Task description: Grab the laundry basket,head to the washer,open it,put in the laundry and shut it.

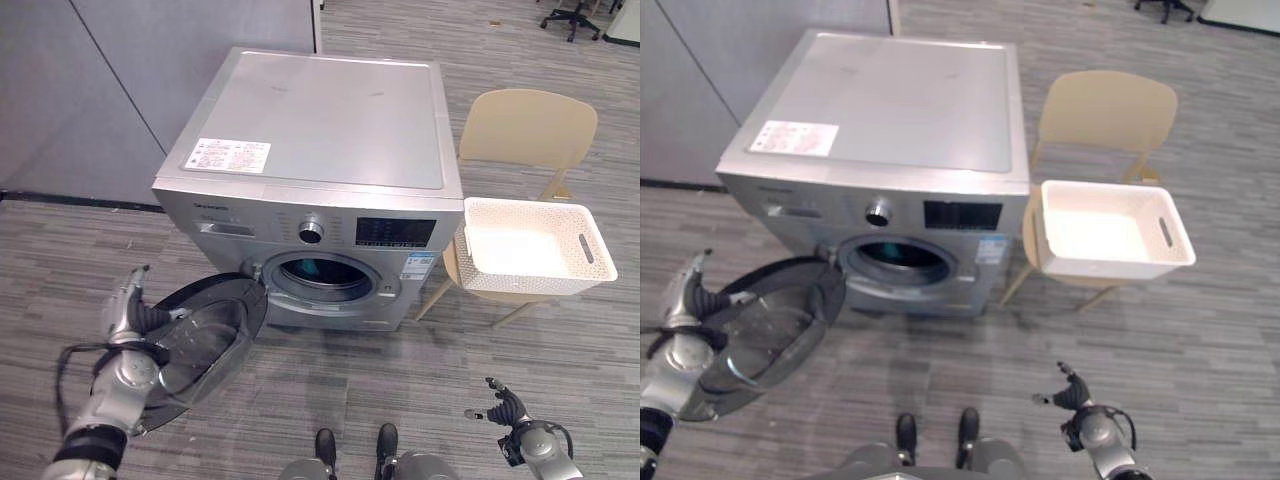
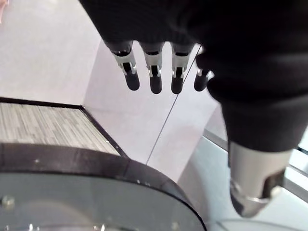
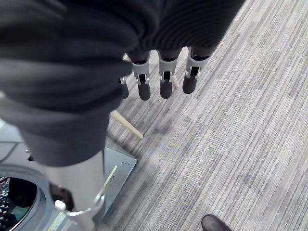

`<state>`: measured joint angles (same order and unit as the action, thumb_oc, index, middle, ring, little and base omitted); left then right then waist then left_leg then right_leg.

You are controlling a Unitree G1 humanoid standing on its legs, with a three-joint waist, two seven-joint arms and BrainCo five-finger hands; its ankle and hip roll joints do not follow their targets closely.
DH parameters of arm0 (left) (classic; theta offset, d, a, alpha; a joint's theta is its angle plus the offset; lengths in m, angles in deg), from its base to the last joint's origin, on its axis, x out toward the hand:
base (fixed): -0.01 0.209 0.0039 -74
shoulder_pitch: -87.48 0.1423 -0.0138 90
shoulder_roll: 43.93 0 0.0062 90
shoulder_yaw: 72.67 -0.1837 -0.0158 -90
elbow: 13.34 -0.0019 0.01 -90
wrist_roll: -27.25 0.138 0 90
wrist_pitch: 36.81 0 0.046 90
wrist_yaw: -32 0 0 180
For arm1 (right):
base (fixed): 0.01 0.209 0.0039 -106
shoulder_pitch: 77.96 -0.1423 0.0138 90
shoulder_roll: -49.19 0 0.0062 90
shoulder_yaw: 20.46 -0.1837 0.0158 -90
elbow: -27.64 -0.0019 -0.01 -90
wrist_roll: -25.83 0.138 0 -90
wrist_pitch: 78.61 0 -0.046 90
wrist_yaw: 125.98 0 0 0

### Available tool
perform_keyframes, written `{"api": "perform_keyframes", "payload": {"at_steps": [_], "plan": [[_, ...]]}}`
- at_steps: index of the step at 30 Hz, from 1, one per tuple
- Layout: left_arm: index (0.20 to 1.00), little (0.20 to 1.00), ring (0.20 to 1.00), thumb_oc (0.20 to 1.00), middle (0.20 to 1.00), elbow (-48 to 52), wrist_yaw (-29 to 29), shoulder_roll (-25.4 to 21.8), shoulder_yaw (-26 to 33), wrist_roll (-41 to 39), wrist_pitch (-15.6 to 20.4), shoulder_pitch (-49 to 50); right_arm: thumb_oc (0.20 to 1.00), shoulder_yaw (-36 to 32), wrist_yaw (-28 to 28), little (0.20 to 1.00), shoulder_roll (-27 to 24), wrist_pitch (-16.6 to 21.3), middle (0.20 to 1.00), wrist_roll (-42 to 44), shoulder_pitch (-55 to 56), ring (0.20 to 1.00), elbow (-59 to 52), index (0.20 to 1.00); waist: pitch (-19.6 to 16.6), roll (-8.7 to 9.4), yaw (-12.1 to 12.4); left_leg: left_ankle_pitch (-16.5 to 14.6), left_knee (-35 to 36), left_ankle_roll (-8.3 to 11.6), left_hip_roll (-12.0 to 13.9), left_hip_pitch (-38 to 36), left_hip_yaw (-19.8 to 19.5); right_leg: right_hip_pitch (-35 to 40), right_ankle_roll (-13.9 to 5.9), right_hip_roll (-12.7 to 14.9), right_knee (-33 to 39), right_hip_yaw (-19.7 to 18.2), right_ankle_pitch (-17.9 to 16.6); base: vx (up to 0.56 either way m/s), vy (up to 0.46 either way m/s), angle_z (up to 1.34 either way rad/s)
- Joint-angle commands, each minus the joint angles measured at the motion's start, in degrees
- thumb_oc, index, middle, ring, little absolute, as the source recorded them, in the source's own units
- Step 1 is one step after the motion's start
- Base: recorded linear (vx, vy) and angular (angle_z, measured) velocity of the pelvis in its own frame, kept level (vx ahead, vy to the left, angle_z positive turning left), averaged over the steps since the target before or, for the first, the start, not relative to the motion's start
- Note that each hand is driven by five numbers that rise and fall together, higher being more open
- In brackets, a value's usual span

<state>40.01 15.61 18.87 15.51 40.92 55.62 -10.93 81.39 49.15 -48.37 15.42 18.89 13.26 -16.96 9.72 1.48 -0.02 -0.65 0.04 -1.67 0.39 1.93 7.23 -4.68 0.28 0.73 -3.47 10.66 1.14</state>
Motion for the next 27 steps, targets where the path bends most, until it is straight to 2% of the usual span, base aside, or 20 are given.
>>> {"api": "perform_keyframes", "payload": {"at_steps": [1, 5, 12, 15, 16, 17, 21, 22, 23, 27], "plan": [[1.000, 1.000, 1.000, 1.000, 1.000, -9.3, 0.4, -5.4, -1.3, 2.1, -0.9, -5.9, 1.000, 2.4, 0.8, 1.000, -3.1, 0.8, 1.000, -2.8, -0.8, 1.000, -0.4, 1.000, -1.2, 2.60, -0.9, -4.5, -6.1, 2.39, 0.7, 4.5, 0.1, 3.4, -8.01, 3.6, -1.4, -1.6, 5.1, -0.01, 0.041, -0.07], [1.000, 1.000, 1.000, 1.000, 1.000, -22.2, 4.1, -7.2, -5.7, 2.5, -1.6, -11.7, 1.000, 4.7, 1.7, 1.000, -4.8, 0.7, 1.000, -3.0, -2.1, 1.000, -0.4, 1.000, -0.8, 3.45, -1.5, -4.0, -6.2, 2.12, 1.5, 6.9, 0.9, 0.7, -8.28, 3.4, -1.1, -2.5, 3.8, -0.03, 0.030, -0.15], [1.000, 1.000, 1.000, 1.000, 1.000, -28.1, 6.4, -1.9, -4.5, -1.6, -1.2, -9.0, 1.000, 5.5, 1.7, 1.000, -4.8, 0.4, 1.000, -2.6, -3.8, 1.000, 1.0, 1.000, 0.2, 4.31, -1.3, -3.8, -6.4, 1.93, 2.0, 8.3, 1.2, -1.1, -8.20, 3.5, -1.3, -2.8, 3.1, -0.01, 0.008, -0.14], [1.000, 1.000, 1.000, 1.000, 1.000, -24.5, 6.7, 4.1, -3.1, -6.3, -0.2, -4.6, 1.000, 5.1, 1.5, 1.000, -4.6, 0.3, 1.000, -2.7, -4.0, 1.000, 0.8, 1.000, 0.8, 3.99, -0.8, -3.8, -6.1, 1.85, 1.8, 7.5, 1.1, -0.6, -7.97, 3.7, -1.4, -2.7, 3.4, 0.00, 0.008, -0.05], [1.000, 1.000, 1.000, 1.000, 1.000, -24.4, 6.7, 4.1, -3.1, -6.3, -0.2, -4.6, 1.000, 5.1, 1.5, 1.000, -4.6, 0.3, 1.000, -2.7, -4.1, 1.000, 0.8, 1.000, 0.6, 3.99, -0.8, -3.7, -6.0, 1.86, 1.8, 7.7, 1.0, -0.8, -7.95, 3.7, -1.4, -2.7, 3.3, 0.00, 0.000, 0.00], [1.000, 1.000, 1.000, 1.000, 1.000, -22.1, 6.7, 6.4, -2.6, -8.2, 0.4, -2.2, 1.000, 4.7, 1.4, 1.000, -4.4, 0.3, 1.000, -2.9, -4.1, 1.000, 0.6, 1.000, 0.7, 3.86, -0.6, -3.7, -5.9, 1.82, 1.6, 7.5, 1.0, -0.7, -7.83, 3.7, -1.4, -2.5, 3.5, 0.00, 0.000, 0.00], [1.000, 1.000, 1.000, 1.000, 1.000, -9.7, 7.6, 14.7, -1.6, -14.3, 1.3, 6.6, 1.000, 3.1, 1.3, 1.000, -4.0, -0.2, 1.000, -4.2, -3.7, 1.000, -0.9, 1.000, 0.8, 3.05, 0.2, -3.6, -5.4, 1.65, 1.0, 6.3, 0.5, 0.4, -7.25, 3.7, -1.4, -2.2, 4.4, 0.00, -0.015, 0.03], [1.000, 1.000, 1.000, 1.000, 1.000, -3.3, 9.8, 18.4, -2.4, -17.2, 1.9, 10.9, 1.000, 2.6, 1.2, 1.000, -3.8, -0.5, 1.000, -5.3, -3.6, 1.000, -2.1, 1.000, 0.9, 2.64, 0.5, -3.4, -5.3, 1.61, 0.8, 5.8, 0.2, 1.0, -6.93, 3.6, -1.4, -2.0, 4.8, -0.02, -0.044, 0.10], [1.000, 1.000, 1.000, 1.000, 1.000, -3.2, 9.8, 18.4, -2.4, -17.2, 1.8, 11.1, 1.000, 2.6, 1.2, 1.000, -3.8, -0.5, 1.000, -5.3, -3.5, 1.000, -2.2, 1.000, 0.9, 2.62, 0.4, -3.4, -5.3, 1.61, 0.8, 5.7, 0.1, 1.0, -6.93, 3.6, -1.3, -2.0, 4.8, -0.02, -0.047, 0.11], [1.000, 1.000, 1.000, 1.000, 1.000, 8.0, 14.7, 23.0, -7.0, -22.2, 1.8, 16.0, 1.000, 2.6, 1.0, 1.000, -3.4, -0.6, 1.000, -6.7, -3.2, 1.000, -4.4, 1.000, 1.4, 1.74, 0.4, -2.9, -5.5, 1.88, 0.8, 5.4, -0.5, 2.0, -6.09, 3.2, -0.8, -1.9, 5.4, -0.06, -0.088, 0.17]]}}
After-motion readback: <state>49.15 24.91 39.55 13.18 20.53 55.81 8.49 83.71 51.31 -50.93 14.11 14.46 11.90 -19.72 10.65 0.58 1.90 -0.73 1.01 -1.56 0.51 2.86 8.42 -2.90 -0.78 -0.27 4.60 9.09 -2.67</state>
